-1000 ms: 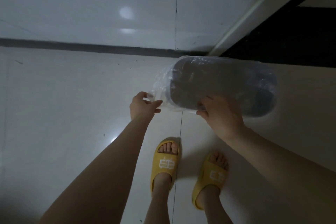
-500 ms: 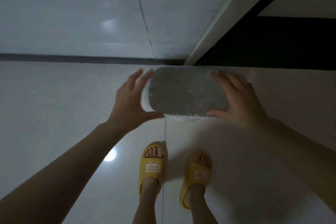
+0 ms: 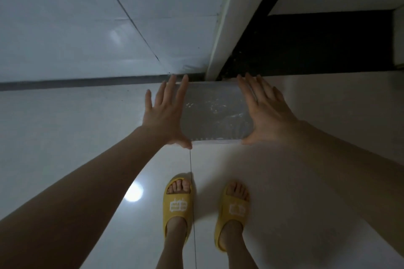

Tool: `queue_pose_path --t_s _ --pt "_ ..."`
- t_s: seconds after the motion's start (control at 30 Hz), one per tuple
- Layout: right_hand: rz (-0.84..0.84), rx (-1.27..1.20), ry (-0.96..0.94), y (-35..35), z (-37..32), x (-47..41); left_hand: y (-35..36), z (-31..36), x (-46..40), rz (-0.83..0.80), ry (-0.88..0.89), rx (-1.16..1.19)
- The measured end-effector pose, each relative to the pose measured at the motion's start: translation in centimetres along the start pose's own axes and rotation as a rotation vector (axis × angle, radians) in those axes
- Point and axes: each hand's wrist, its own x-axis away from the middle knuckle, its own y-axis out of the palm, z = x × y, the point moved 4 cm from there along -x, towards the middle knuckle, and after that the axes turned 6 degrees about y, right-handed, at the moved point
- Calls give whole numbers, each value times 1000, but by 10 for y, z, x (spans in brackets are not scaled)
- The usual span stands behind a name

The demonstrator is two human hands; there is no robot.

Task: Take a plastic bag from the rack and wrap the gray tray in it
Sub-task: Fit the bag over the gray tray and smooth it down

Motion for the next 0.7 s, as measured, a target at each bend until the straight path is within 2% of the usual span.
queue_pose_path --t_s 0.3,0.53,0.63,0.7 --pt "24 -73 82 11 26 10 2 -12 4 -2 5 -88" --pt "-8 -47 138 8 16 14 1 -7 7 -11 -34 -137" --pt "43 71 -29 5 -10 23 -2 -7 8 -17 -13 -173" --pt "3 82 -166 14 -29 32 -2 -5 8 -13 -6 -183"
